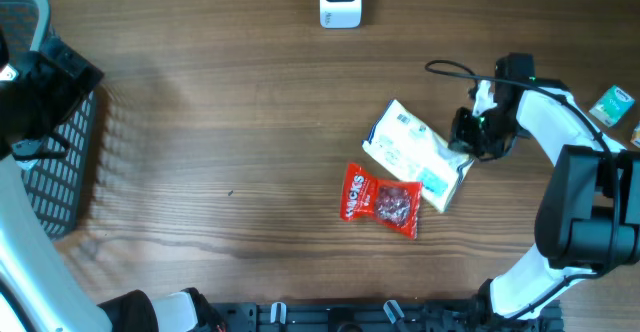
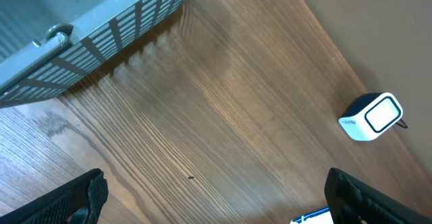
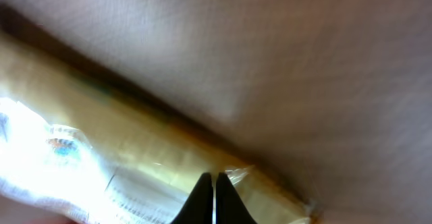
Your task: Scan the item barcode
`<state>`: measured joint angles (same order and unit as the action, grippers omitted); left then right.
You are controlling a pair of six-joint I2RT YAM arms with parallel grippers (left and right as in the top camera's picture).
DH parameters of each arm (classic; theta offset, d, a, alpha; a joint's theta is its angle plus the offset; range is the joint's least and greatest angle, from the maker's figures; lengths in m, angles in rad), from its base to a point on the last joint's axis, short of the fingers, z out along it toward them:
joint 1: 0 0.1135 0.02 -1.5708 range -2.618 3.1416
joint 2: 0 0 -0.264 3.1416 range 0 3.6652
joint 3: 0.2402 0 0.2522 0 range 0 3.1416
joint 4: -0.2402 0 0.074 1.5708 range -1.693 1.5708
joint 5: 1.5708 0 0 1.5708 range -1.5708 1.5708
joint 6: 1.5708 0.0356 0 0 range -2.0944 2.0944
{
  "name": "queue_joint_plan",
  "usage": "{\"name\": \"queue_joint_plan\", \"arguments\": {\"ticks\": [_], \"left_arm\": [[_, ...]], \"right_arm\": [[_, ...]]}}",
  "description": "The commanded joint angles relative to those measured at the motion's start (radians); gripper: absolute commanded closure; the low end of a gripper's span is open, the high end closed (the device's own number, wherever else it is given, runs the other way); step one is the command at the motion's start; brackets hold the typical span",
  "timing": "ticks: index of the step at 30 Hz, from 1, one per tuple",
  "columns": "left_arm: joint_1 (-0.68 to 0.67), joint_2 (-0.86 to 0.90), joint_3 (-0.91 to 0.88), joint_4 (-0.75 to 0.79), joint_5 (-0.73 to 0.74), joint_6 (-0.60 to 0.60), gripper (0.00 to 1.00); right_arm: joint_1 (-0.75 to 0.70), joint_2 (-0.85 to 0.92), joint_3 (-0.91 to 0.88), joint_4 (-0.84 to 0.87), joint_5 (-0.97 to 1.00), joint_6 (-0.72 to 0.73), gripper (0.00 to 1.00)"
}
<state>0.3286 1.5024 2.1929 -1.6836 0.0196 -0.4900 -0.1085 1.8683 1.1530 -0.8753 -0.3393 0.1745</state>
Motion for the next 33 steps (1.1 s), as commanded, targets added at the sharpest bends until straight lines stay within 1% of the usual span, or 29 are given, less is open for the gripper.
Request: {"name": "queue_joint_plan", "arguments": {"ticks": [1, 2, 5, 8, 9, 10, 12, 13, 14, 15, 16, 18, 23, 27, 30, 31, 32, 33], "left_arm": [[0.006, -0.001, 0.010, 0.000, -0.010, 0.015, 0.00], [0.006, -0.001, 0.010, 0.000, -0.010, 0.015, 0.00], [0.006, -0.001, 0.010, 0.000, -0.010, 0.015, 0.00], [0.006, -0.001, 0.010, 0.000, -0.010, 0.015, 0.00], [0.006, -0.001, 0.010, 0.000, -0.010, 0.015, 0.00], [0.006, -0.001, 0.010, 0.000, -0.010, 0.015, 0.00], [0.006, -0.001, 0.010, 0.000, -0.010, 0.015, 0.00], [0.006, -0.001, 0.010, 0.000, -0.010, 0.015, 0.00], [0.006, -0.001, 0.010, 0.000, -0.010, 0.015, 0.00], [0.006, -0.001, 0.010, 0.000, -0.010, 0.015, 0.00], [0.006, -0.001, 0.010, 0.000, -0.010, 0.015, 0.00], [0.006, -0.001, 0.010, 0.000, -0.010, 0.015, 0.00], [0.006, -0.001, 0.010, 0.000, -0.010, 0.015, 0.00], [0.006, -0.001, 0.010, 0.000, -0.010, 0.015, 0.00], [0.006, -0.001, 0.010, 0.000, -0.010, 0.015, 0.00], [0.006, -0.001, 0.010, 0.000, -0.010, 0.015, 0.00], [0.006, -0.001, 0.010, 0.000, -0.010, 0.015, 0.00], [0.006, -0.001, 0.010, 0.000, -0.010, 0.015, 0.00]], "right_arm": [[-0.001, 0.011, -0.003, -0.109, -0.229, -0.051, 0.96], [-0.001, 0.011, -0.003, -0.119, -0.250, -0.070, 0.96], [-0.001, 0.011, -0.003, -0.103, -0.266, -0.069, 0.95], [-0.001, 0.011, -0.003, -0.042, -0.297, -0.079, 0.95], [-0.001, 0.011, -0.003, -0.027, -0.286, -0.107, 0.93], [-0.001, 0.011, -0.003, -0.015, -0.255, -0.133, 0.87], [-0.002, 0.011, -0.003, 0.013, -0.077, -0.138, 0.63], [-0.002, 0.011, -0.003, 0.024, -0.027, -0.143, 0.41], [-0.002, 0.011, -0.003, 0.035, -0.009, -0.184, 0.15], [-0.002, 0.011, -0.003, 0.039, -0.010, -0.219, 0.06], [-0.002, 0.011, -0.003, 0.051, -0.010, -0.229, 0.00], [-0.001, 0.011, -0.003, 0.069, -0.029, -0.234, 0.00], [-0.001, 0.014, -0.056, 0.082, -0.222, -0.351, 0.00], [-0.001, 0.014, -0.137, 0.124, -0.224, -0.332, 0.01], [-0.001, 0.014, -0.204, 0.185, -0.248, -0.319, 0.01], [-0.001, 0.014, -0.221, 0.210, -0.246, -0.288, 0.08], [-0.001, 0.014, -0.243, 0.241, -0.246, -0.241, 0.21], [-0.001, 0.014, -0.250, 0.250, -0.246, -0.222, 0.27]]}}
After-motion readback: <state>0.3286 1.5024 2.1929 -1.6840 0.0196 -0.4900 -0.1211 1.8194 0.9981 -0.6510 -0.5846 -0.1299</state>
